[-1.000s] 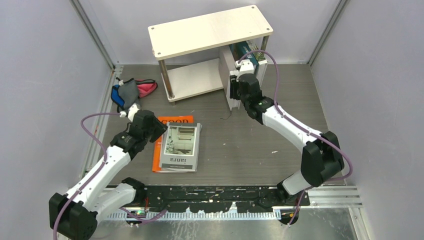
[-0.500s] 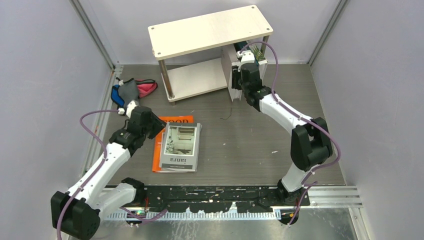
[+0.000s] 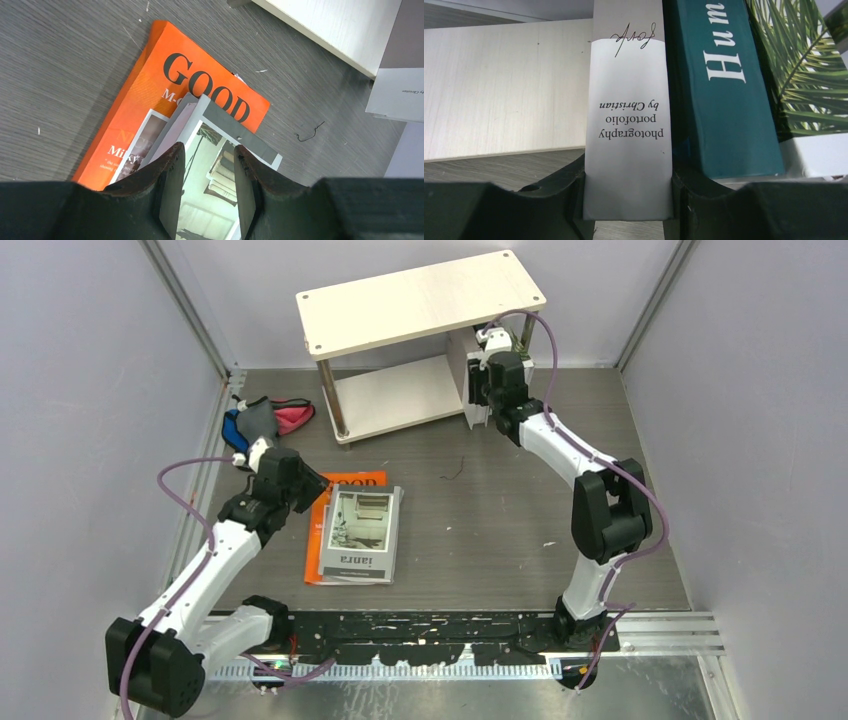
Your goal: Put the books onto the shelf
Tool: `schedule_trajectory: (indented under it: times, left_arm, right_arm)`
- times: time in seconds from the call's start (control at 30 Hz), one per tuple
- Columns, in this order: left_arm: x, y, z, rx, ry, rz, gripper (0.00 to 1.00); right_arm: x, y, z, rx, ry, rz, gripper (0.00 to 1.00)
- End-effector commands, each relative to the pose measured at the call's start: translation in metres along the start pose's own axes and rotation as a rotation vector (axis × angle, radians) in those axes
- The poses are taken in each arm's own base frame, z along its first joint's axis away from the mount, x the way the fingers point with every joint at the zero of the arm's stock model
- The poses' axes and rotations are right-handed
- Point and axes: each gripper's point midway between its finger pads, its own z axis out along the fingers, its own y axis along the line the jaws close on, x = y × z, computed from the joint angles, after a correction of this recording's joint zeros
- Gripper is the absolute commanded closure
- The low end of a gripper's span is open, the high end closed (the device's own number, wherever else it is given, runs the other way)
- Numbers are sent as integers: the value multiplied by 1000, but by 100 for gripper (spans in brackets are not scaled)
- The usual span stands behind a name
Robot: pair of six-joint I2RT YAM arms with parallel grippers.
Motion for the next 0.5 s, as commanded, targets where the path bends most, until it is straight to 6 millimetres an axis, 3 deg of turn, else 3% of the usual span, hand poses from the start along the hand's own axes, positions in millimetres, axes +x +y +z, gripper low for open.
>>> schedule_trajectory:
  times: [0.0, 0.47]
  left_arm:
    - [-21, -25, -4, 77, -58, -26, 59]
    - [-23, -17, -3, 63, -67, -38, 59]
  right_arm:
    - [-45, -5, 3, -5, -116, -25, 60]
    - [-45, -5, 17, 4, -123, -51, 56]
